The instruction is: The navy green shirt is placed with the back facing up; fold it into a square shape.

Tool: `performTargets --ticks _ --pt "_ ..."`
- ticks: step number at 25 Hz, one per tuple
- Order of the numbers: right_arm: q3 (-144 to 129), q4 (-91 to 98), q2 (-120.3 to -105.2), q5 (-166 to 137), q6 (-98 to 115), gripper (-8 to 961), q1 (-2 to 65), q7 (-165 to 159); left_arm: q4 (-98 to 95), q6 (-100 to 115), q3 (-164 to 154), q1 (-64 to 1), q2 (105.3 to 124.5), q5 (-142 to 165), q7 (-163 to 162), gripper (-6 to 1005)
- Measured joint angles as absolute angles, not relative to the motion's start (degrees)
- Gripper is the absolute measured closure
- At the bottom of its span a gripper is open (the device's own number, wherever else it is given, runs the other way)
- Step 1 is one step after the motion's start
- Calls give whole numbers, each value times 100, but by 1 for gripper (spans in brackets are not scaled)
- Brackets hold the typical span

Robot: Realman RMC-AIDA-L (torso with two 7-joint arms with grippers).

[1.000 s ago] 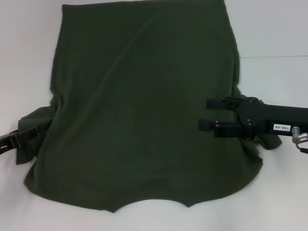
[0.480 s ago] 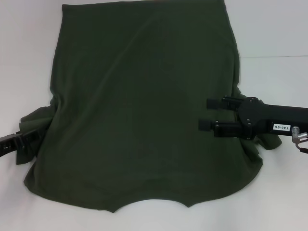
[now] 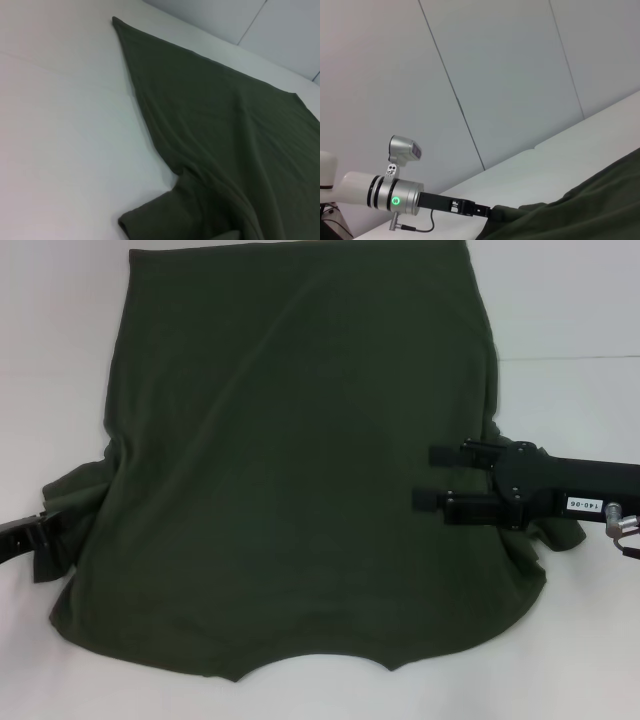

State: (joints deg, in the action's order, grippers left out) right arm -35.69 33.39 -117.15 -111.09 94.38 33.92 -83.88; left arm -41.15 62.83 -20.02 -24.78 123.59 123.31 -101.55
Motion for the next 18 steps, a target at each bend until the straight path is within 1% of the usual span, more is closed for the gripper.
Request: performTargets --ticks 9,18 --pt "-3568 3340 -11729 -11109 9438 59 3387 -8383 -4178 6267 -1987 -2483 12350 12404 -10168 980" --pt "-3558 3340 -11767 -11057 9439 59 3380 -8370 -4412 6183 -1979 -2541 12268 12472 -10175 998"
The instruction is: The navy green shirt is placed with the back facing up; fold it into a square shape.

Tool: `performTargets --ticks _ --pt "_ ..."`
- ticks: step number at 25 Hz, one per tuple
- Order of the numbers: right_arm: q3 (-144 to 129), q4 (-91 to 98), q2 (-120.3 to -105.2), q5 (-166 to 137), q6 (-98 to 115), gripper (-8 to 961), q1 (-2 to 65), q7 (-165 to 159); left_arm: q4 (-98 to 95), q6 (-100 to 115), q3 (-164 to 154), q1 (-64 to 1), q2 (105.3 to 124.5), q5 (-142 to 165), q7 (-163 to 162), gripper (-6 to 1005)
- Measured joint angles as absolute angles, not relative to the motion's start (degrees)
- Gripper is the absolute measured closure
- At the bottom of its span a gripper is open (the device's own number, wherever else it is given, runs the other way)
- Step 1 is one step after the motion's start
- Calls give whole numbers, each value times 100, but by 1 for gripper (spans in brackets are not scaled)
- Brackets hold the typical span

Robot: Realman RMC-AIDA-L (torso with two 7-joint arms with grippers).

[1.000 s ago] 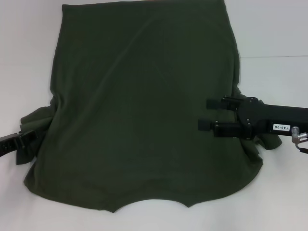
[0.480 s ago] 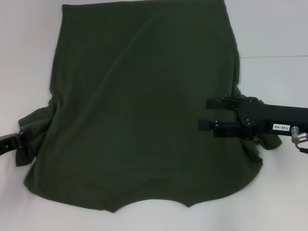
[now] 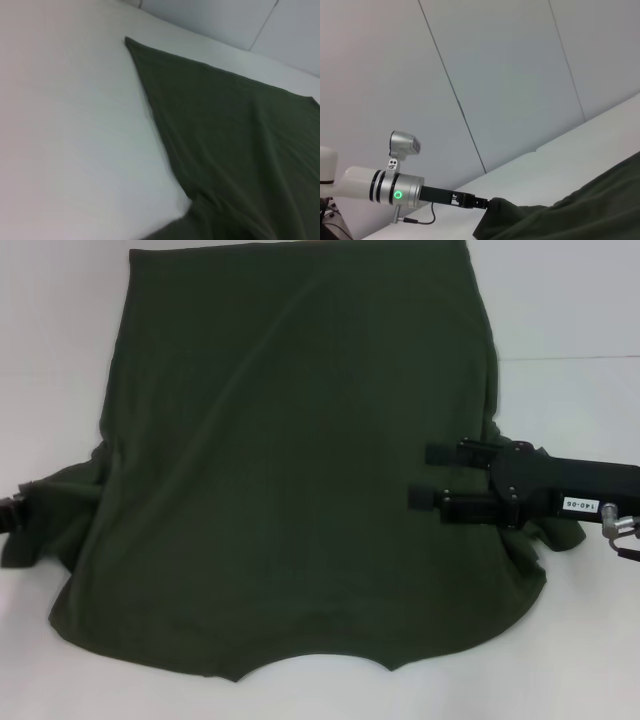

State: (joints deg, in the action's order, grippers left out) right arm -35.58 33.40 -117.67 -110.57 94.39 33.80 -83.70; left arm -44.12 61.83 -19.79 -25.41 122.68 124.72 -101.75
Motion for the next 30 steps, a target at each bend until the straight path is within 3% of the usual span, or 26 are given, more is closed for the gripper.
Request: performTargets --ticks 30 --pt "-3559 3269 -11868 -10959 9421 59 3304 -8332 -4871 5207 -2128 -3102 12027 13243 -10128 963"
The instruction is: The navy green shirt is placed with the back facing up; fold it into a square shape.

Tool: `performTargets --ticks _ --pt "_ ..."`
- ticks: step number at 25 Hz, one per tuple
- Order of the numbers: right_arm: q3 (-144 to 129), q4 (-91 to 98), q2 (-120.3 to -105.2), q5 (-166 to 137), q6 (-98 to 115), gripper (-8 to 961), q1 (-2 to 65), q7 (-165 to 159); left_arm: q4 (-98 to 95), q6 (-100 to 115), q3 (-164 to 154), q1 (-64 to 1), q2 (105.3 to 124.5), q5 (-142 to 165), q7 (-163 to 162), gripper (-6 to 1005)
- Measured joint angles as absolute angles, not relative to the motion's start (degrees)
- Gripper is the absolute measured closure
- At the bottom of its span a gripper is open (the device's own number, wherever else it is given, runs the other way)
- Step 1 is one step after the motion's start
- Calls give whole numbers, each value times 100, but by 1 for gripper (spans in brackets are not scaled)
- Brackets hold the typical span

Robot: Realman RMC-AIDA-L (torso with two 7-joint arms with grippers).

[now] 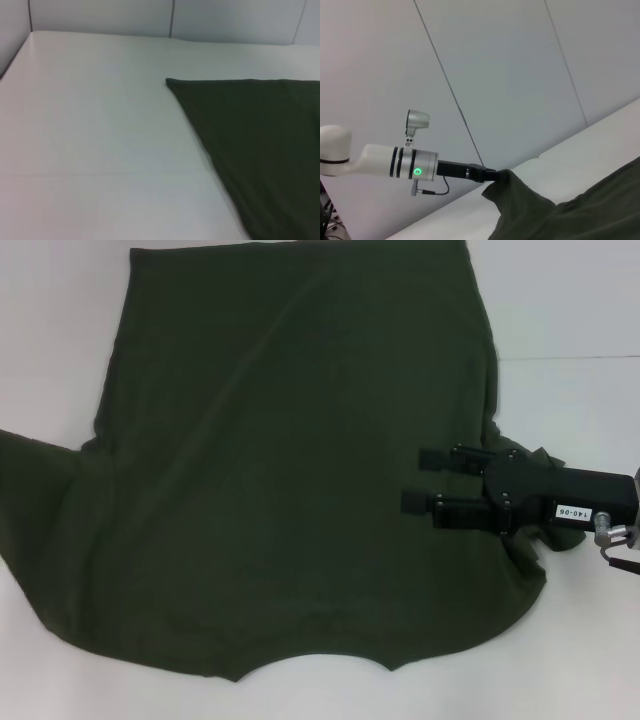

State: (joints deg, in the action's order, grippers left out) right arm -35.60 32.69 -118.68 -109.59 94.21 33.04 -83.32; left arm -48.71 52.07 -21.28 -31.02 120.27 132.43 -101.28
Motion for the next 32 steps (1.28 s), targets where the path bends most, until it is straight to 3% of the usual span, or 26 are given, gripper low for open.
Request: performTargets --ticks 12,21,32 --pt "-3515 3269 -11875 -10960 9422 58 3304 -8332 -4940 5144 -2255 -3111 12045 13353 -10159 946" --pt "-3515 3263 -11873 -10960 9410 59 3305 -8332 -5459 6632 -2371 -2987 12121 13372 -10995 932" --pt "-3516 3261 -11874 -10960 9403 59 3287 -8331 -5893 7505 -2581 -3018 12082 13372 -11682 916"
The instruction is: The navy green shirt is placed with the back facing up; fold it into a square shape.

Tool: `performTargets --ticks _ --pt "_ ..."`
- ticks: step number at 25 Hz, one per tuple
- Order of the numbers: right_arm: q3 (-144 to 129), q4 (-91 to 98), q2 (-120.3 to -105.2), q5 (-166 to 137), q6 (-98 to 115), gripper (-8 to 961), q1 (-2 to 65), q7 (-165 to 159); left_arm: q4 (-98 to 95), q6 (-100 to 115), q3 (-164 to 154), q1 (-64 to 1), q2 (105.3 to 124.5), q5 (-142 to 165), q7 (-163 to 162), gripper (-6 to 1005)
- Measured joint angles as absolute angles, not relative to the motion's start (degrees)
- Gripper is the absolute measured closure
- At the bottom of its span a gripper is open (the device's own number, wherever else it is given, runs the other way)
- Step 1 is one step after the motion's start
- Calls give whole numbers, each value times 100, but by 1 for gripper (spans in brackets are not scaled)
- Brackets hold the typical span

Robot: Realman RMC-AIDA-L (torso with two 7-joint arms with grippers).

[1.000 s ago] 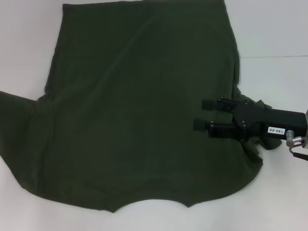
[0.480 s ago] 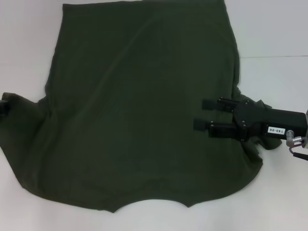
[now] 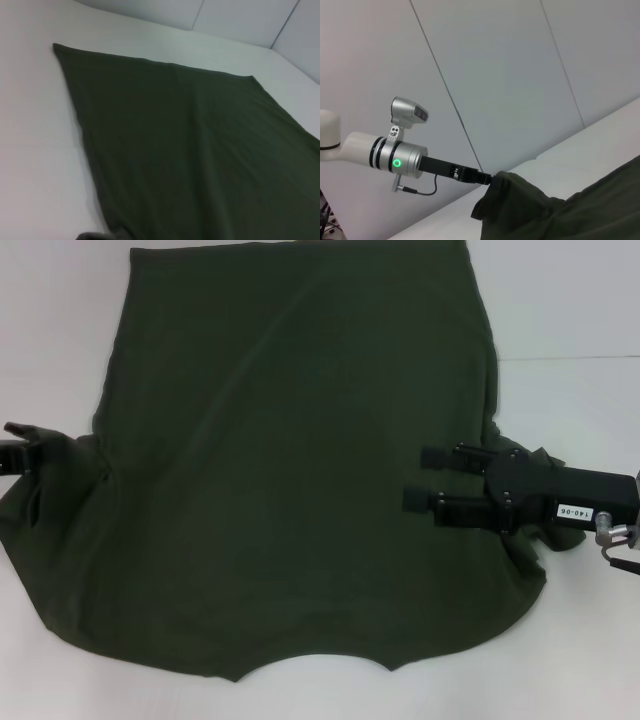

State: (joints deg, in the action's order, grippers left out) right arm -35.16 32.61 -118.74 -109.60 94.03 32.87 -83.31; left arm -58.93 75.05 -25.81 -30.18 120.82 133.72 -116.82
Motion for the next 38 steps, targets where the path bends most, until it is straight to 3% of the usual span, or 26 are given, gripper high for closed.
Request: performTargets --ticks 27,38 --pt "-3523 3228 -11874 -10959 9413 60 3260 -8254 -5667 8141 -2956 -3416 11990 13342 -12146 877" --pt "-3515 3194 -11874 -10960 9393 60 3261 -8198 -5234 8016 -3067 -3515 12129 13289 -12089 860"
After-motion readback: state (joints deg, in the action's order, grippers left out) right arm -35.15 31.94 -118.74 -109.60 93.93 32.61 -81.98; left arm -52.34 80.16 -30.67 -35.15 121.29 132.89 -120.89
